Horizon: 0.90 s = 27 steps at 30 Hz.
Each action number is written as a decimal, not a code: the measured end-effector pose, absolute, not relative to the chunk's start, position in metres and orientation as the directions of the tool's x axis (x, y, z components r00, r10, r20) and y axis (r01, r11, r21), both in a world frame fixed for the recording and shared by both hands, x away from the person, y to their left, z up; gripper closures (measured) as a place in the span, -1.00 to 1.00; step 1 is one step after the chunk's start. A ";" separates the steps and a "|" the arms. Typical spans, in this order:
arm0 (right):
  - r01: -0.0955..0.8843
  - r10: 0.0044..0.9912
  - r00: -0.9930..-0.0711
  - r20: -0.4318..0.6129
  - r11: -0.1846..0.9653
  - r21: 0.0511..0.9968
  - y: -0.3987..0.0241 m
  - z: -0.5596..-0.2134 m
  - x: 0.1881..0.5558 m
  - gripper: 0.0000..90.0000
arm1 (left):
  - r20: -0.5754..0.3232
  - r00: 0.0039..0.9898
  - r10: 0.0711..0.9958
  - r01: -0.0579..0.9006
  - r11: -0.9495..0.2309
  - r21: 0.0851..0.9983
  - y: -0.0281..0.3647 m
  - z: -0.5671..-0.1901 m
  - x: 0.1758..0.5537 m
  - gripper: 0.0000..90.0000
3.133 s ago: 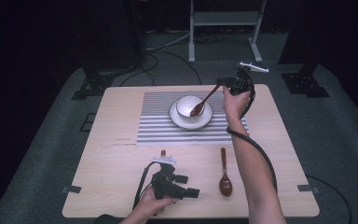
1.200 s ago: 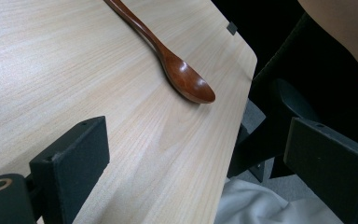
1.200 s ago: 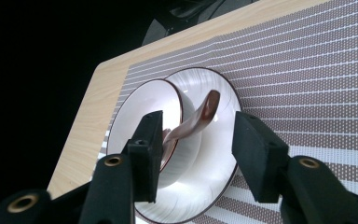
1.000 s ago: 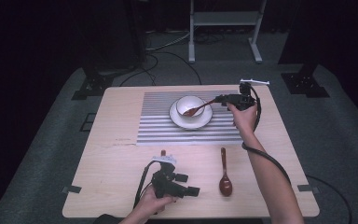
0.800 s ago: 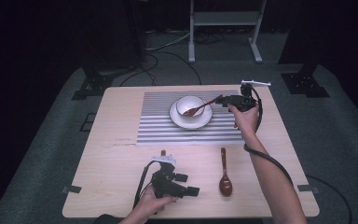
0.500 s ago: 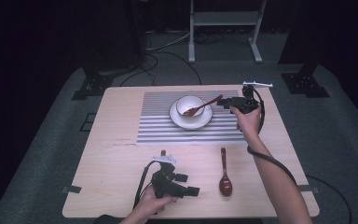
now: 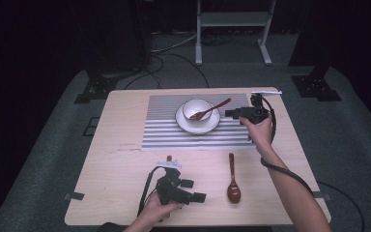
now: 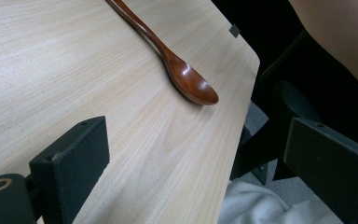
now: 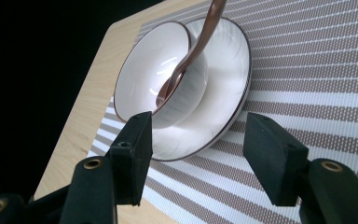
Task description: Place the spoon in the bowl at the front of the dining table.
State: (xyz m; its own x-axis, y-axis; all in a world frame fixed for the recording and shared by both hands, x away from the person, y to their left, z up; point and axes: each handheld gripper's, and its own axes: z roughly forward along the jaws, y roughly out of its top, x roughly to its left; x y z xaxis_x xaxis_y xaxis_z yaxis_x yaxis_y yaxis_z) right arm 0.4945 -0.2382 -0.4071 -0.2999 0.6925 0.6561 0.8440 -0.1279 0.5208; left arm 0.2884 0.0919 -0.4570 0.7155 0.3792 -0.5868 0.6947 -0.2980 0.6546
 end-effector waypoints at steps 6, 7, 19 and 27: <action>0.850 0.685 -0.314 0.658 -0.106 0.516 -0.239 -0.409 0.486 -0.11 | -0.585 0.716 0.381 0.694 -0.297 0.656 0.092 -0.457 0.288 -0.88; 0.850 0.685 -0.314 0.658 -0.106 0.516 -0.239 -0.409 0.486 -0.11 | -0.585 0.716 0.381 0.694 -0.297 0.656 0.092 -0.457 0.288 -0.88; 0.852 0.674 -0.351 0.651 -0.058 0.520 -0.237 -0.411 0.472 -0.14 | -0.585 0.714 0.384 0.695 -0.296 0.655 0.093 -0.457 0.289 -0.88; 0.854 0.661 -0.367 0.655 -0.041 0.519 -0.236 -0.416 0.462 -0.14 | -0.582 0.714 0.388 0.695 -0.298 0.654 0.093 -0.457 0.289 -0.88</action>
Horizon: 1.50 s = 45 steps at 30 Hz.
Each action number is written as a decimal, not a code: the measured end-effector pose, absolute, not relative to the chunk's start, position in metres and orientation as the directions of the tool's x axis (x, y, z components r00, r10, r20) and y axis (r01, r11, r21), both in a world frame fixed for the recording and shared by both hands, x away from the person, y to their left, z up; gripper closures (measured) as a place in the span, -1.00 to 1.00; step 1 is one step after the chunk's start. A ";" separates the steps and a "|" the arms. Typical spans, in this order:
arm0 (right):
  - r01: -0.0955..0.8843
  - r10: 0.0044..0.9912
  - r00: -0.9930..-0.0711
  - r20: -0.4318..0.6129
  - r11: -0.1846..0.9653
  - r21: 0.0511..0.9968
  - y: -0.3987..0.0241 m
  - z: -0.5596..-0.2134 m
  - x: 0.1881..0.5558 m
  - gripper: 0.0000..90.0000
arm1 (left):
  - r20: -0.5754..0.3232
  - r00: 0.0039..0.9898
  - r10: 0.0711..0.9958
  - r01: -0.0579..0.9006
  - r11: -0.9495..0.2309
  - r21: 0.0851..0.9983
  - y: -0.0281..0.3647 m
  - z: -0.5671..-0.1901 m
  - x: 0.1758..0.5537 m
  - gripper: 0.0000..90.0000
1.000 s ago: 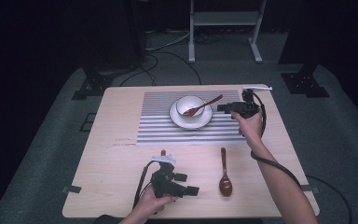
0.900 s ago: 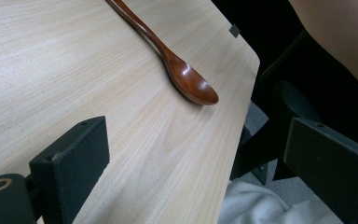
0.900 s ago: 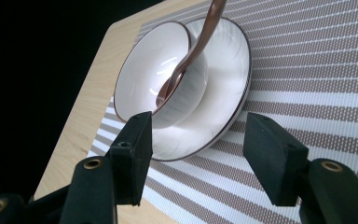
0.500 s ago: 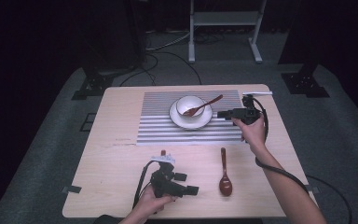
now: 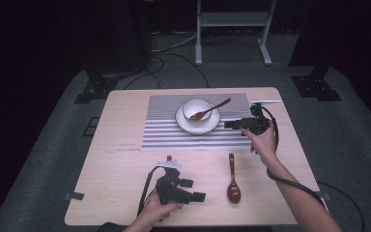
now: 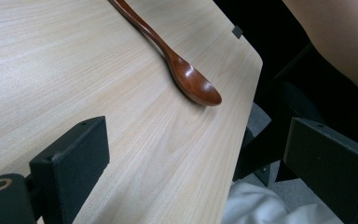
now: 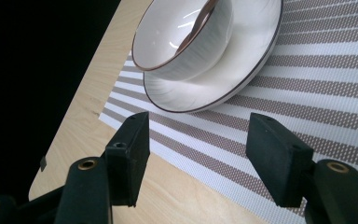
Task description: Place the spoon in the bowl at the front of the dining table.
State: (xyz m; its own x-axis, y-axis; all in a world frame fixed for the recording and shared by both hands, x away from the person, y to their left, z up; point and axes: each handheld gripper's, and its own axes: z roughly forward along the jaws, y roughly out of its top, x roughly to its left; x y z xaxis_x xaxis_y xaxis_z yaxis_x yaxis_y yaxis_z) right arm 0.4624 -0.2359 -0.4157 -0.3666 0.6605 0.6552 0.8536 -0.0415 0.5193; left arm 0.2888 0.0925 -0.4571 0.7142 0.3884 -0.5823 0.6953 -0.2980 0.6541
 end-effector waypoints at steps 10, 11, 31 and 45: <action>0.858 0.637 -0.383 0.669 -0.024 0.513 -0.234 -0.424 0.450 -0.15 | -0.583 0.712 0.392 0.697 -0.294 0.654 0.094 -0.457 0.289 -0.88; 0.858 0.637 -0.385 0.668 -0.020 0.513 -0.234 -0.425 0.449 -0.15 | -0.582 0.712 0.392 0.697 -0.294 0.654 0.094 -0.457 0.289 -0.88; 0.855 0.611 -0.424 0.669 0.026 0.519 -0.228 -0.435 0.424 -0.17 | -0.583 0.709 0.397 0.699 -0.286 0.655 0.096 -0.457 0.290 -0.88; 0.851 0.592 -0.446 0.671 0.048 0.523 -0.229 -0.441 0.407 -0.17 | -0.583 0.705 0.403 0.702 -0.279 0.656 0.097 -0.457 0.290 -0.88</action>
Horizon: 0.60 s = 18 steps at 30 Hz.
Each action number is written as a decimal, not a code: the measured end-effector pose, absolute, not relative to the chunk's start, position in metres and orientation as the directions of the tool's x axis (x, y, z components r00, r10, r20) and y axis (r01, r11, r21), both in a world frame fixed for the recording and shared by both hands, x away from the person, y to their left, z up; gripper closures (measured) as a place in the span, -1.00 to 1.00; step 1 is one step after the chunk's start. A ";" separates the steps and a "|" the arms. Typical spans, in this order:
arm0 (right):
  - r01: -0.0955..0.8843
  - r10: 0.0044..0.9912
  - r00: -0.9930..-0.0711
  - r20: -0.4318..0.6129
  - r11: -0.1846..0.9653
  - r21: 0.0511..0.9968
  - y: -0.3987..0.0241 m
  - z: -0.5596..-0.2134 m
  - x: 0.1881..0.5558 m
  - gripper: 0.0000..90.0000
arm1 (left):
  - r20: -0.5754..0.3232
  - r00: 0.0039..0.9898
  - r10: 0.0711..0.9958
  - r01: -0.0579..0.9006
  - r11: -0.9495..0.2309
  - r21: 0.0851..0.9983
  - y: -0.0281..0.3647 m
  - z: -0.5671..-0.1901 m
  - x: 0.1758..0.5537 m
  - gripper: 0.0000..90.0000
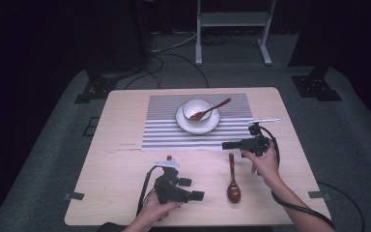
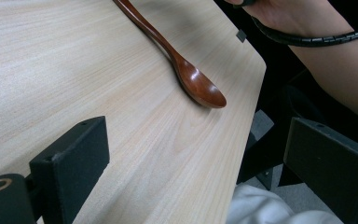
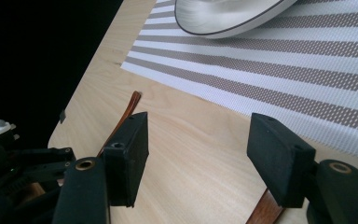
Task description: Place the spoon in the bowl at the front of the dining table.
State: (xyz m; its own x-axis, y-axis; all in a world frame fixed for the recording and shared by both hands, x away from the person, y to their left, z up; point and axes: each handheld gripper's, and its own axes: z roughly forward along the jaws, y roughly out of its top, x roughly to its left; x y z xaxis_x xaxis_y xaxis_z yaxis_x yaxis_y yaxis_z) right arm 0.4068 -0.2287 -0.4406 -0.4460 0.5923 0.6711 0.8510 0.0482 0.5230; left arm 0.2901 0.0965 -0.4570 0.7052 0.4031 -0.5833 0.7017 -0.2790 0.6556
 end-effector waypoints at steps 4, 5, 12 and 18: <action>0.850 0.586 -0.449 0.675 0.048 0.525 -0.230 -0.441 0.402 -0.17 | -0.582 0.705 0.405 0.701 -0.279 0.656 0.097 -0.457 0.290 -0.88; 0.848 0.586 -0.451 0.673 0.047 0.528 -0.231 -0.441 0.400 -0.17 | -0.581 0.706 0.405 0.701 -0.280 0.656 0.096 -0.457 0.290 -0.88; 0.846 0.569 -0.459 0.682 0.045 0.532 -0.234 -0.444 0.389 -0.17 | -0.582 0.705 0.406 0.702 -0.276 0.657 0.097 -0.457 0.290 -0.88; 0.848 0.557 -0.455 0.695 0.032 0.529 -0.237 -0.447 0.383 -0.18 | -0.580 0.706 0.406 0.700 -0.277 0.658 0.097 -0.457 0.291 -0.88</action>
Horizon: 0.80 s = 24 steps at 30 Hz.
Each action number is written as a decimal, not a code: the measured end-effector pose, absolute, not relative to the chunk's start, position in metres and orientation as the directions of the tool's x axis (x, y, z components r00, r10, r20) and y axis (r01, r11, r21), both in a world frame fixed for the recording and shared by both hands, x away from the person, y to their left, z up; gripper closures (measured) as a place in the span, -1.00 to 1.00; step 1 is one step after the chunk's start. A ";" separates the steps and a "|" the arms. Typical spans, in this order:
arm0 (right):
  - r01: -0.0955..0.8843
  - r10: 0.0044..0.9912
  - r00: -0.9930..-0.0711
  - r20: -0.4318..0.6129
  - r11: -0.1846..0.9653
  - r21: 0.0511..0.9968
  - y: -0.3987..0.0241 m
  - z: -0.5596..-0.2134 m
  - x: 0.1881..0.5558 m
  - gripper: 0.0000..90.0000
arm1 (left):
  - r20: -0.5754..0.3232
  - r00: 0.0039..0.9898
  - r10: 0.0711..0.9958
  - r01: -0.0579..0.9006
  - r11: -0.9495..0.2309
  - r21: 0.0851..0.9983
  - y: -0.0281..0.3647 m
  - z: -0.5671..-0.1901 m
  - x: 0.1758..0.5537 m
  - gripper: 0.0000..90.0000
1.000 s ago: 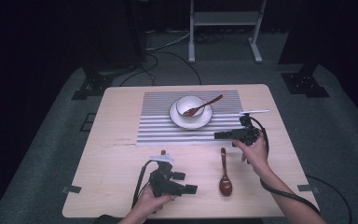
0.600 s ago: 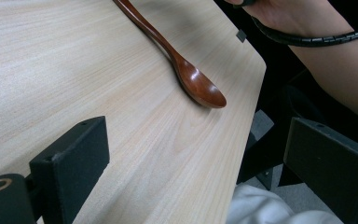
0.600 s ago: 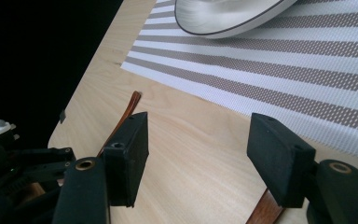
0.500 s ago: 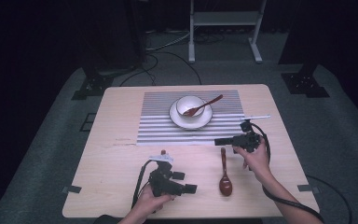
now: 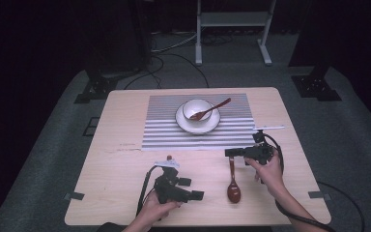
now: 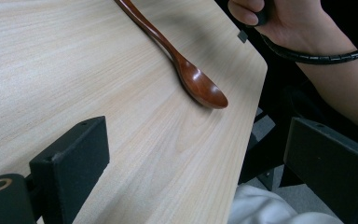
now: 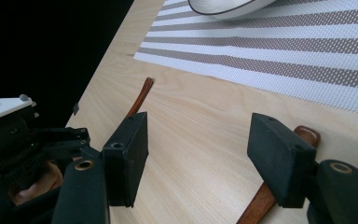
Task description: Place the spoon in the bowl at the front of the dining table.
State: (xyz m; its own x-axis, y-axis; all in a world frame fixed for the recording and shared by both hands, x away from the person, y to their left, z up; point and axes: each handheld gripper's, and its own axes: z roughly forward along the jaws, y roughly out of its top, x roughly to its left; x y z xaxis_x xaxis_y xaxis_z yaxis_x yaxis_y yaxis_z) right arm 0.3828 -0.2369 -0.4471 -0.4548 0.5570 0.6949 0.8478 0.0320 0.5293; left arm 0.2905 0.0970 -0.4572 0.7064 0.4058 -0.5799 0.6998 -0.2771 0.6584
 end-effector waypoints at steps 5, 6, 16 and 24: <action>0.850 0.551 -0.451 0.702 0.026 0.526 -0.239 -0.452 0.377 -0.18 | -0.579 0.706 0.408 0.700 -0.277 0.658 0.098 -0.457 0.291 -0.88; 0.848 0.548 -0.452 0.703 0.022 0.529 -0.240 -0.452 0.376 -0.18 | -0.578 0.706 0.409 0.700 -0.277 0.659 0.098 -0.457 0.291 -0.88; 0.840 0.545 -0.457 0.703 0.005 0.543 -0.247 -0.454 0.364 -0.18 | -0.576 0.706 0.411 0.699 -0.277 0.659 0.098 -0.457 0.291 -0.88; 0.838 0.539 -0.457 0.708 -0.007 0.545 -0.252 -0.460 0.353 -0.18 | -0.577 0.706 0.411 0.699 -0.274 0.660 0.098 -0.457 0.291 -0.88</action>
State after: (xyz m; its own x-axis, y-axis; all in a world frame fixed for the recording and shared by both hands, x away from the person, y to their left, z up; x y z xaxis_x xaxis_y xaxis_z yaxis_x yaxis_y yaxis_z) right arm 0.3530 -0.2516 -0.4601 -0.4566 0.5386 0.7081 0.8381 -0.0065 0.5454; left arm 0.2905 0.0979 -0.4569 0.7057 0.4113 -0.5770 0.6994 -0.2738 0.6602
